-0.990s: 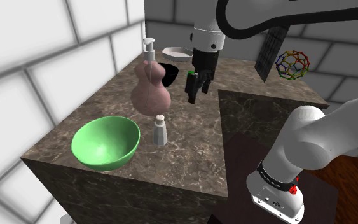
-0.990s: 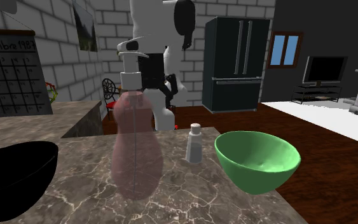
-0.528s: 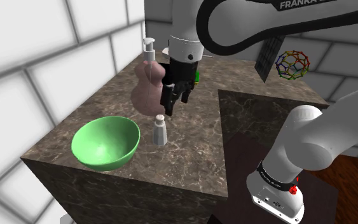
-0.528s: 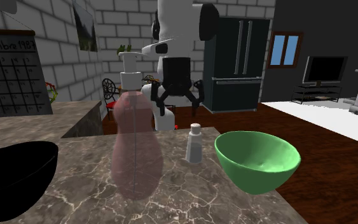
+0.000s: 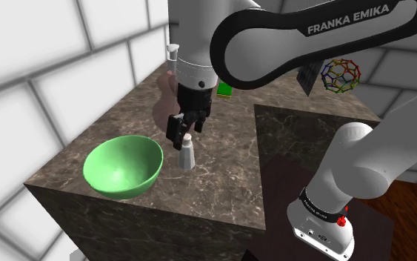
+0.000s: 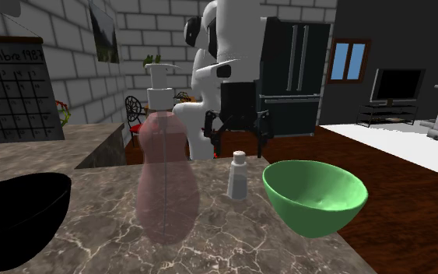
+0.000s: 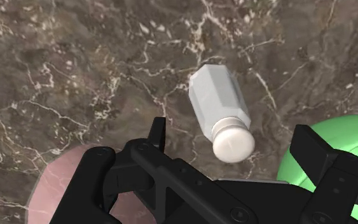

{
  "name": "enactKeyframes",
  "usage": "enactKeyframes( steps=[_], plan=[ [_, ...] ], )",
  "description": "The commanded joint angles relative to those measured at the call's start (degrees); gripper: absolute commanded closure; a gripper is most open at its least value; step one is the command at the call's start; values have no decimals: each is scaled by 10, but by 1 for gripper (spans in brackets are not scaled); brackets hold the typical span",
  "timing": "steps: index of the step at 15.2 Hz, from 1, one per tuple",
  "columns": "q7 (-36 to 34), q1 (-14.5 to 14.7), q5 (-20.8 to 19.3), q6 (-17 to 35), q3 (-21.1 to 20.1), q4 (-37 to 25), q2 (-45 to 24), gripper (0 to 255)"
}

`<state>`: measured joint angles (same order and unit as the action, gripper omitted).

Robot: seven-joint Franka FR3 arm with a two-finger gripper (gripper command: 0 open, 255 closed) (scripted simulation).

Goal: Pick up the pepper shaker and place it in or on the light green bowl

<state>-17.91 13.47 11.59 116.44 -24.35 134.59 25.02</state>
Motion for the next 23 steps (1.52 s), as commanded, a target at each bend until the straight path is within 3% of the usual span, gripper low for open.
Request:
enactKeyframes(
  steps=[1, 3, 11, 12, 23],
  plan=[
    [-1, 0, 0, 17, -4, 10, -7, 0],
    [-2, 0, 0, 38, -8, 23, -15, 0],
    [-2, 0, 0, 38, -8, 23, -15, 0],
    [-2, 0, 0, 38, -8, 23, -15, 255],
    [-2, 0, 0, 22, -5, 11, -10, 255]
  ],
)
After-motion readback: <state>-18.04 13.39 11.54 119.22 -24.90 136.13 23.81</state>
